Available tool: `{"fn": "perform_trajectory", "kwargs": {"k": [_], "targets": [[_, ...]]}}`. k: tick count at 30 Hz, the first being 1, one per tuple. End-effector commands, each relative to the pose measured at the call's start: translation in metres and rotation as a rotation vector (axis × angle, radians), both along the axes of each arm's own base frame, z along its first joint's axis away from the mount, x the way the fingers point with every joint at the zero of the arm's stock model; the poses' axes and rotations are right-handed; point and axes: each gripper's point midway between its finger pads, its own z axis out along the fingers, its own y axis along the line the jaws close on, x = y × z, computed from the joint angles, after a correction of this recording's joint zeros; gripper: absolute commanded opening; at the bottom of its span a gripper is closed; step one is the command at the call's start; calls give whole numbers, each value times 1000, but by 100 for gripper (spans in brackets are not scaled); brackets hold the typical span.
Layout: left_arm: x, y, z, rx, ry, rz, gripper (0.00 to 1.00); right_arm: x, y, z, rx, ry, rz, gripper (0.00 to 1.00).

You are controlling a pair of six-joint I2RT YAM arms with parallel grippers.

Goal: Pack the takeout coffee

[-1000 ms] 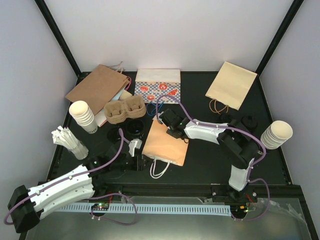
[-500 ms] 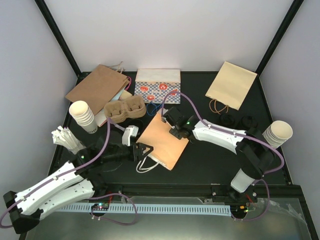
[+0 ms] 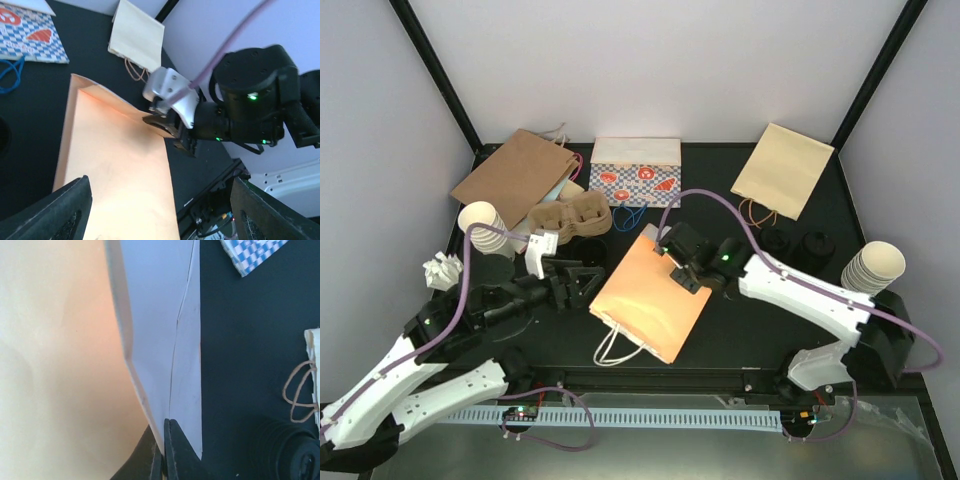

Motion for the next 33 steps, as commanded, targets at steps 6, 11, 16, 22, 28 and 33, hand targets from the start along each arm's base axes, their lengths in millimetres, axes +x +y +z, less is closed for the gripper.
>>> {"fn": "perform_trajectory", "kwargs": {"k": [6,11,16,22,28,33], "targets": [[-8,15,17,26,-61,-1,79,-6,-17,86,341,-132,-157,1],[-16,6,19,-4,-72,-69,79,0,-33,96,477,-133,-243,1],[-25,-3,29,-65,-99,-140,78,11,-51,87,547,-108,-373,1],[-30,-13,24,-88,-100,-198,75,17,-56,83,646,-110,-432,1],[-27,-22,13,-75,-74,-214,67,23,-60,80,639,-136,-467,1],[-4,0,-13,53,-26,-35,64,25,-57,84,654,-141,-455,1]]}}
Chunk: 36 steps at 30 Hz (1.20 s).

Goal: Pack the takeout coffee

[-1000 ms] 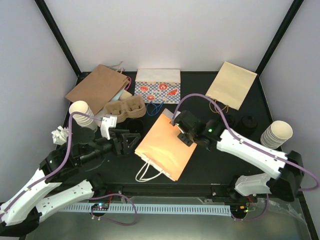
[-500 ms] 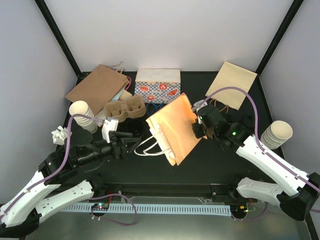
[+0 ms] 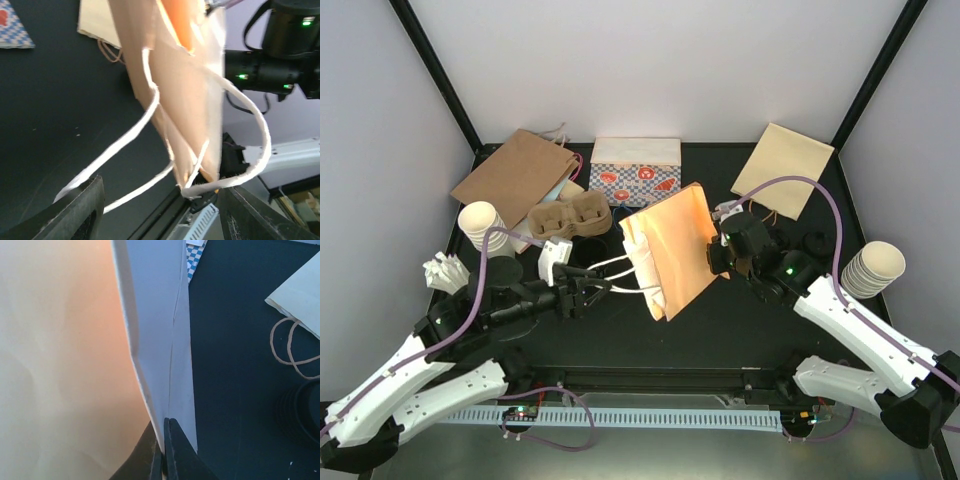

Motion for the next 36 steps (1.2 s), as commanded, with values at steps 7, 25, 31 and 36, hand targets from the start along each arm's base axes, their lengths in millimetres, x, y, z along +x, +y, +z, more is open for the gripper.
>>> {"fn": "perform_trajectory", "kwargs": {"k": [7,25,31,36], "targets": [[7,10,-13,17,-33,63,61,7,8,14,62,-41,-2,1],[6,-13,-6,-63,-33,-13,26,6,17,4,63,-10,39,1],[6,-13,-4,-71,-38,-14,21,7,17,-5,53,6,34,1],[7,-10,-3,-72,-39,0,2,7,16,-19,43,32,22,1]]}}
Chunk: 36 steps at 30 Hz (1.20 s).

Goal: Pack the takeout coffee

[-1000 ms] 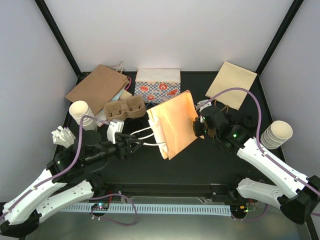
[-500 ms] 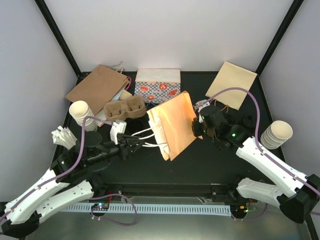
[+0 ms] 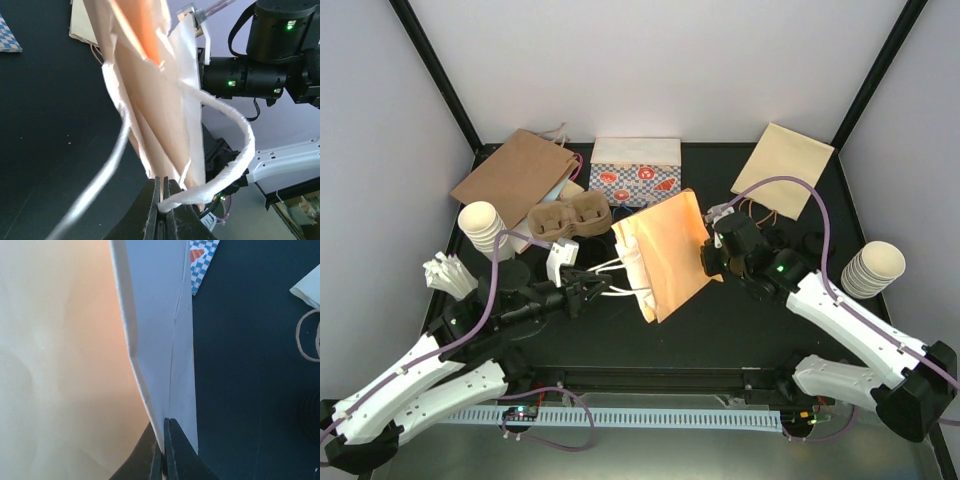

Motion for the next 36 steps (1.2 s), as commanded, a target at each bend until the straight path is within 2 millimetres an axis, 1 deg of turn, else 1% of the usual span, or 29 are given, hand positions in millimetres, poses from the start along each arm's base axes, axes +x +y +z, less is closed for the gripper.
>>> {"fn": "perform_trajectory", "kwargs": {"k": [1,4,7,10,13,15,18,21,24,33,35,36], "targets": [[-4,0,14,-43,-24,-13,2,4,2,-9,17,7,-20,1],[-4,2,16,-40,-10,-3,2,4,3,-23,25,38,-29,3],[-5,4,21,-51,22,9,2,2,8,-39,104,103,-20,5],[-6,1,26,-69,50,0,2,0,9,-58,208,169,-14,6],[-7,-1,25,-72,72,-6,1,-3,9,-76,288,230,-2,7],[-7,-2,24,-78,83,-5,2,-8,11,-85,312,263,15,11],[-6,-2,28,-96,88,1,2,-14,12,-93,308,294,38,14],[-4,0,30,-101,89,12,1,-17,11,-95,305,299,44,16],[-3,0,27,-94,99,23,1,-20,10,-91,314,290,55,25],[-2,1,19,-74,115,32,2,-21,14,-77,343,271,79,28],[-2,1,18,-68,118,33,2,-22,17,-73,356,273,90,45],[-1,2,17,-65,120,35,2,-22,18,-71,361,270,95,49]]}}
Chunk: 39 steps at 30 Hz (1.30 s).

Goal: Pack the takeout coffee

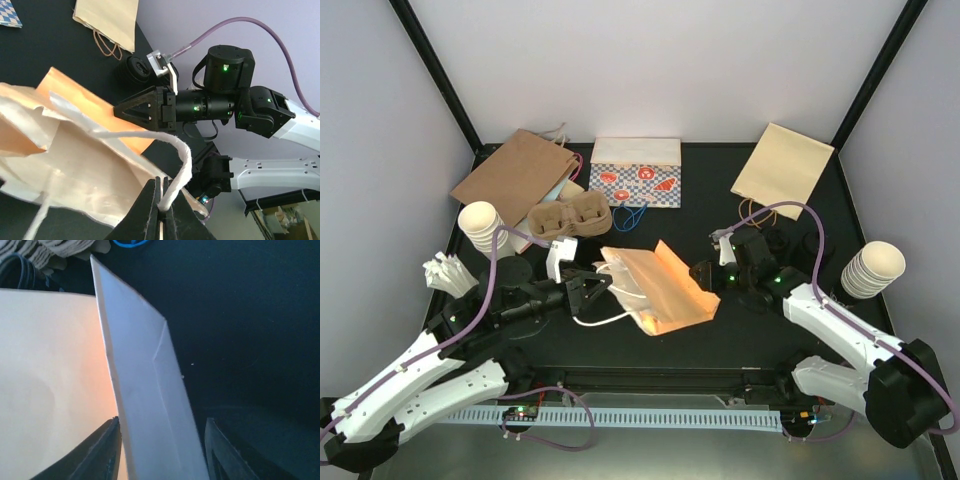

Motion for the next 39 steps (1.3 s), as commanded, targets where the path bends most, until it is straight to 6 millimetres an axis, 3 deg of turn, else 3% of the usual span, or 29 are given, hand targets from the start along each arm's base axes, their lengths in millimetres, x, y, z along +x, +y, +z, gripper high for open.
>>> {"fn": "perform_trajectory", "kwargs": {"k": [1,10,25,39], "targets": [[-1,2,14,-24,-9,1,1,3,6,18,53,-23,10,49],[-3,3,11,-7,-8,-8,1,2,11,21,50,-22,57,49],[-10,10,-7,21,30,-7,2,-14,45,15,-13,46,343,48],[-10,11,-10,31,38,-6,2,-16,57,1,-84,74,385,36]]}}
